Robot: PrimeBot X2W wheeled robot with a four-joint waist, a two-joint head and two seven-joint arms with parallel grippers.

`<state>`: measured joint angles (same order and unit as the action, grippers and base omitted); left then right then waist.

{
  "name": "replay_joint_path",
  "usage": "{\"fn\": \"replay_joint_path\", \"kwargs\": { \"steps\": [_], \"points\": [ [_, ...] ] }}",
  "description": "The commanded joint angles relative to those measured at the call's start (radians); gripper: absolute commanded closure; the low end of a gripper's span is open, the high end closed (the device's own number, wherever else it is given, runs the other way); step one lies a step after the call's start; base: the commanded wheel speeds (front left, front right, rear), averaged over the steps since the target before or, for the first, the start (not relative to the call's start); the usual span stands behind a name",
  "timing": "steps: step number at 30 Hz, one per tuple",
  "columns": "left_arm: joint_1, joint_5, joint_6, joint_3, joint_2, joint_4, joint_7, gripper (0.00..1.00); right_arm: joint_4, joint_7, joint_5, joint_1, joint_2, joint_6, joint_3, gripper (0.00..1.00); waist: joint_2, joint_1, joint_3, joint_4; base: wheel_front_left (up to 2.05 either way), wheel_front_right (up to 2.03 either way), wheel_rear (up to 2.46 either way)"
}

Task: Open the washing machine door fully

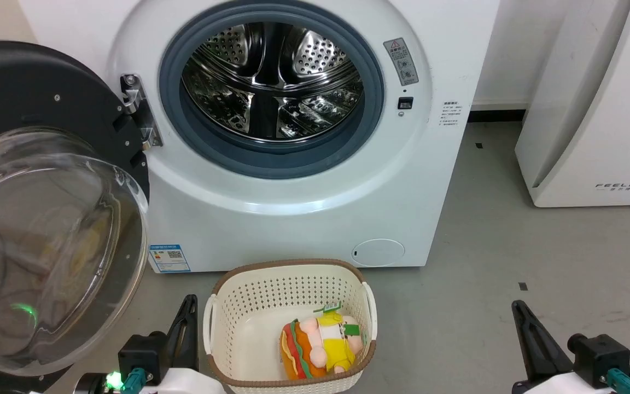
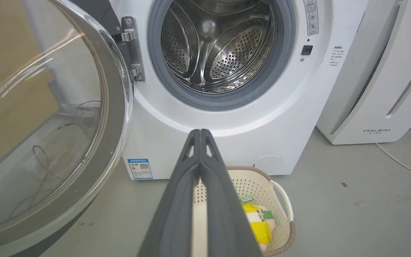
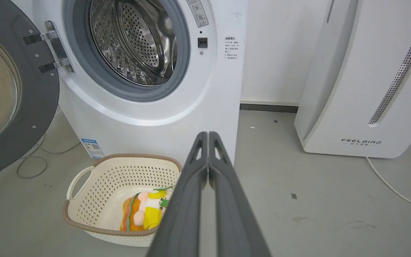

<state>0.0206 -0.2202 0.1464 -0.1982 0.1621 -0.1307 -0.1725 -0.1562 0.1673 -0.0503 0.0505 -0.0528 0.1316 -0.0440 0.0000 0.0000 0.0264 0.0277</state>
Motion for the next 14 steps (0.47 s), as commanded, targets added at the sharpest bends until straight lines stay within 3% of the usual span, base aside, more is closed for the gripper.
{"fn": "replay_joint_path", "kwargs": {
  "steps": [1,14],
  "points": [
    [-0.006,0.013,-0.005,0.009,-0.007,0.006,0.004,1.00,0.009,-0.005,0.008,-0.013,0.001,0.000,0.003,1.00,0.0000,0.0000,0.000,0.000,0.00,0.00,0.00],
    [-0.008,0.043,-0.026,0.037,-0.023,0.025,0.029,1.00,0.030,-0.029,0.014,-0.019,0.001,0.000,0.009,1.00,0.0000,0.0000,-0.004,-0.004,0.00,0.00,0.00]
  ]
}}
